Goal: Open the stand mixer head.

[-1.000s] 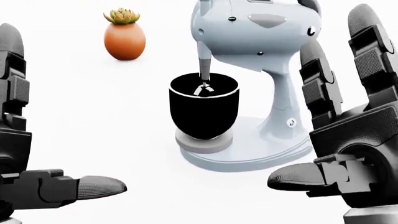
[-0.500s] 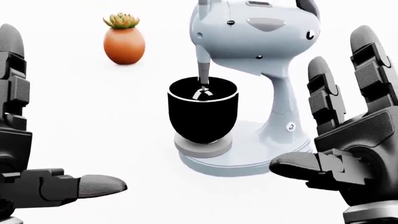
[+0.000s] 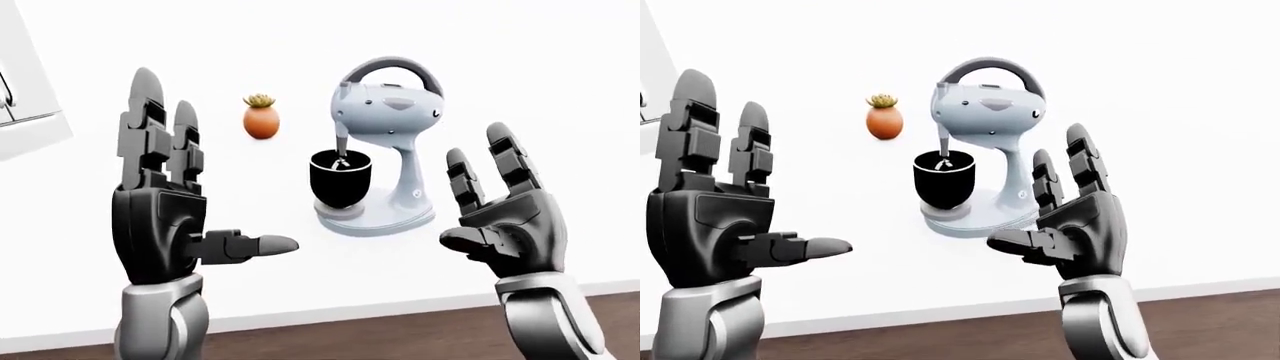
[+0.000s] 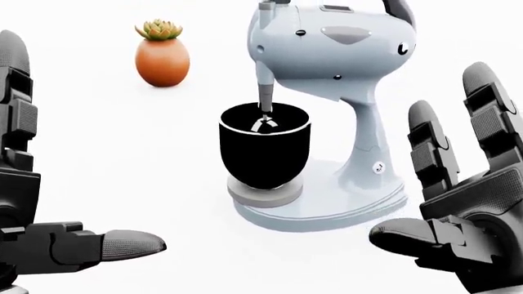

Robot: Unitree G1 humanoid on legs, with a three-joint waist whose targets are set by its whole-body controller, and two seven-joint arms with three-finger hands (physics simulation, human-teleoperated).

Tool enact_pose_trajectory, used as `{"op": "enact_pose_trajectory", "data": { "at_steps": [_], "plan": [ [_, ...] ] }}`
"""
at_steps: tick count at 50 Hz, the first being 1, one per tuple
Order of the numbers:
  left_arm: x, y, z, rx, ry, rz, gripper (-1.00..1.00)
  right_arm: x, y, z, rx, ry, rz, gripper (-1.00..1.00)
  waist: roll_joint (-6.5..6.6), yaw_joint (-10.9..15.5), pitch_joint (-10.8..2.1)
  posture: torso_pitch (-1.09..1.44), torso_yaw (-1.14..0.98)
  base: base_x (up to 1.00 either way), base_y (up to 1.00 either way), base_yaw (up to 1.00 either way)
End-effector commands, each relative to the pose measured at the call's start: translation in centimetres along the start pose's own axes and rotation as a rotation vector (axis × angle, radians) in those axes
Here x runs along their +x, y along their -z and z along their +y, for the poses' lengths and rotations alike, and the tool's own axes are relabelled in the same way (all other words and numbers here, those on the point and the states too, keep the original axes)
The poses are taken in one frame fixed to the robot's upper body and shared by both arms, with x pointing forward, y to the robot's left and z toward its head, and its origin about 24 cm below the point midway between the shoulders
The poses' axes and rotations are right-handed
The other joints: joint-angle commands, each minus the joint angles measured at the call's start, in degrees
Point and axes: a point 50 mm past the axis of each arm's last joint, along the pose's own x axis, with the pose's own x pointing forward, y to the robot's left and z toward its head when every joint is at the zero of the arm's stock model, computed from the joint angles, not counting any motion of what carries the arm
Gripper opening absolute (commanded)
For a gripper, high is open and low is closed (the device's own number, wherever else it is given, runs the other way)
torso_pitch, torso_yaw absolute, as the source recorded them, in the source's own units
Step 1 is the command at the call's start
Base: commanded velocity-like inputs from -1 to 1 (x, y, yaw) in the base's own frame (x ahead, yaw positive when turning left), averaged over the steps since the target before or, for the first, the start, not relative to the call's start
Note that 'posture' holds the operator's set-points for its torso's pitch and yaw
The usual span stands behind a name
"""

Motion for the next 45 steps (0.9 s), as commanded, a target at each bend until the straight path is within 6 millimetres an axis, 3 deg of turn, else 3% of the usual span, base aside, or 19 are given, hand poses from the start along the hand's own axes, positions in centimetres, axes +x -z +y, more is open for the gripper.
{"op": "enact_pose_trajectory", "data": {
  "at_steps": [1, 22, 45],
  "plan": [
    [0.2, -0.9, -0.2, -0.003, 0.010, -0.056, 1.00, -0.1, -0.7, 0.7, 0.014, -0.043, -0.037, 1.00, -0.03, 0.02, 0.37, -0.49, 0.00, 0.00, 0.00, 0.00],
    [0.2, -0.8, -0.2, -0.005, 0.008, -0.053, 1.00, -1.2, -0.2, 0.3, 0.038, -0.028, 0.024, 1.00, -0.24, 0.06, 0.31, -0.49, 0.00, 0.00, 0.00, 0.00],
    [0.2, -0.7, -0.2, -0.006, 0.006, -0.050, 1.00, -0.9, 0.9, -0.5, 0.071, 0.033, 0.104, 1.00, -0.38, 0.18, 0.28, -0.49, 0.00, 0.00, 0.00, 0.00]
  ]
}}
